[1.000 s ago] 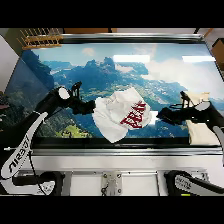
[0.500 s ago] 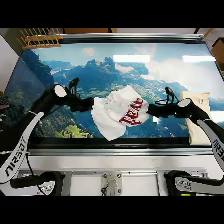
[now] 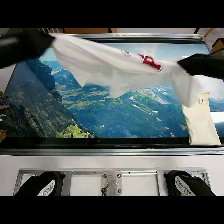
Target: Fold the clothes and pants, and hang the long-sleeved shirts on hangers.
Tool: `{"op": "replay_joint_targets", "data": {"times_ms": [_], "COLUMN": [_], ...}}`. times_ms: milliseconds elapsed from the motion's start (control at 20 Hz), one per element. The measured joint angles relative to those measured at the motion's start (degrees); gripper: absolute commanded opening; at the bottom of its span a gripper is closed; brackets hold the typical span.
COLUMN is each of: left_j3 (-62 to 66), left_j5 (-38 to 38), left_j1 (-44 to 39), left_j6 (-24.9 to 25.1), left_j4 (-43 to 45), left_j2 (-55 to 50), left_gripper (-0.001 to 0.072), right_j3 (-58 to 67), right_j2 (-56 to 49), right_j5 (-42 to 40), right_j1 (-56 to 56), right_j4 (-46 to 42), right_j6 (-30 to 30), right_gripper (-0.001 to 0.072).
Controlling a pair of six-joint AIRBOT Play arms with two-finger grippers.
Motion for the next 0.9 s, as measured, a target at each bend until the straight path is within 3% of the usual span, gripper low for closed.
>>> {"op": "replay_joint_targets", "data": {"times_ms": [400, 600, 750, 800, 850, 900], "left_j3": [5.38, 5.62, 4.22, 2.49, 0.35, -2.47], "left_j5": [3.04, 1.38, -3.65, -4.76, -5.7, -6.25], "left_j1": [-2.45, -2.62, -2.64, -2.64, -2.64, -2.64], "left_j6": [-0.31, -1.18, -2.64, -3.15, -3.41, -3.93], "left_j4": [0.13, 2.45, 6.88, 8.66, 9.97, 11.17], "left_j2": [14.47, 12.87, 6.78, 4.31, 2.05, -0.28], "left_gripper": [0.0004, 0.0004, 0.0004, 0.0004, 0.0004, 0.0004], "right_j3": [4.42, 1.03, -6.54, -9.68, -12.74, -15.23], "right_j2": [14.67, 14.29, 11.65, 10.16, 8.24, 6.1], "right_j5": [9.7, 16.52, 15.78, 13.86, 11.43, 9.03], "right_j1": [-0.2, 1.97, 6.21, 7.74, 8.96, 9.77], "right_j4": [-0.52, -0.57, -0.87, -1.11, -1.46, -1.81], "right_j6": [9.94, 15.06, 16.15, 16.09, 15.41, 14.34], "right_gripper": [0.0015, 0.0015, 0.0021, 0.0107, 0.0342, 0.051]}}
